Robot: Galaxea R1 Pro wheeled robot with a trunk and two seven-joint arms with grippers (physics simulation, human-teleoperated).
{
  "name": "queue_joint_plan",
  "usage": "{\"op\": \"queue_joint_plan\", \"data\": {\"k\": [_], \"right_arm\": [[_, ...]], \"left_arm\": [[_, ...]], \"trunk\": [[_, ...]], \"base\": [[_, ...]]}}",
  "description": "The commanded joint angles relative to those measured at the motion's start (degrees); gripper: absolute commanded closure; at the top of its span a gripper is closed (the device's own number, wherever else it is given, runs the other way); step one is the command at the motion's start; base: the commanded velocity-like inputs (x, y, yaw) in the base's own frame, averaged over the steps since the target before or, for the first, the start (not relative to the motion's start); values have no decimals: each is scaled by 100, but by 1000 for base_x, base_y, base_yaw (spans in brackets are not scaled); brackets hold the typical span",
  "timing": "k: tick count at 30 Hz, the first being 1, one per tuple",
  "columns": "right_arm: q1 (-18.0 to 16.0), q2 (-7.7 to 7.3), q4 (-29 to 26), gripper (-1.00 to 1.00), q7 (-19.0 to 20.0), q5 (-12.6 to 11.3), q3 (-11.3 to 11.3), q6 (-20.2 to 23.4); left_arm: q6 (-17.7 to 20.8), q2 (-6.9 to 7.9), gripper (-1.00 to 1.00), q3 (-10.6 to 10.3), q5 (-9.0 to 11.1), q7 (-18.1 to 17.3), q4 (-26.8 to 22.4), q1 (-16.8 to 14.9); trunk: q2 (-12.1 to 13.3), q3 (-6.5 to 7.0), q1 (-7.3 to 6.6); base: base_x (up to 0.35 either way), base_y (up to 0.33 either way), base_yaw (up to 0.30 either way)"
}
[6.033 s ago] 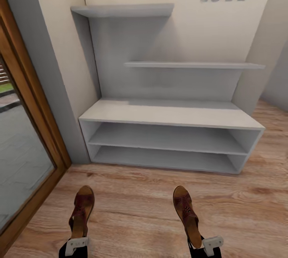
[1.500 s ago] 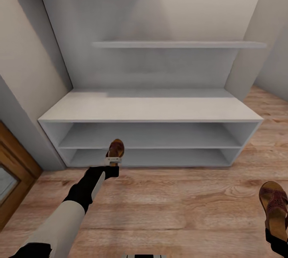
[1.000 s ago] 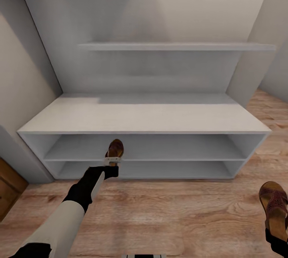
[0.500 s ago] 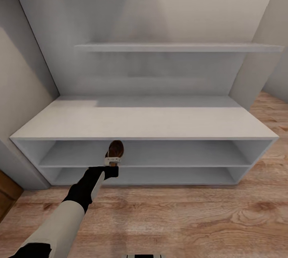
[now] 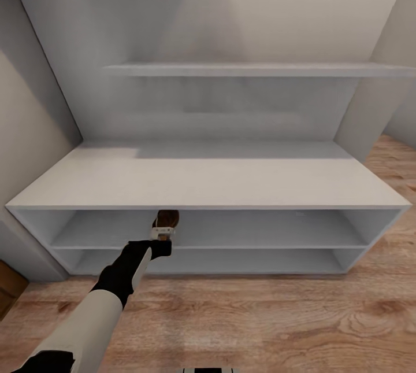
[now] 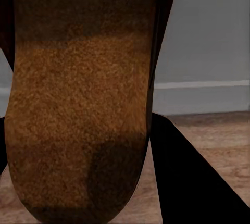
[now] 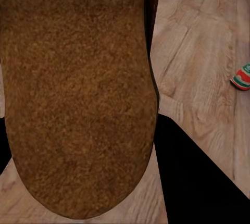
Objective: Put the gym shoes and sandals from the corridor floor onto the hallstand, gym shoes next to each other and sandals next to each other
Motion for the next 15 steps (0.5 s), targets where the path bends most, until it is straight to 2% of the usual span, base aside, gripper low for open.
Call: {"op": "queue_joint_plan", "data": {"k": [1, 9, 15], "right_arm": [[-4, -2, 4, 100, 10, -61, 1, -16], [1, 4, 4, 100, 11, -61, -9, -16], [1, 12, 4, 100, 11, -61, -10, -16]], "left_arm": [[32, 2, 100, -2, -5, -18, -8, -1], [32, 5, 100, 10, -6, -18, -5, -9], [32, 6, 100, 20, -6, -17, -5, -13]], "trunk": [[-2, -5, 1], [-2, -5, 1], [-2, -5, 1]], "base": [[211, 0, 0], [63, 0, 0], [245, 0, 0]]}}
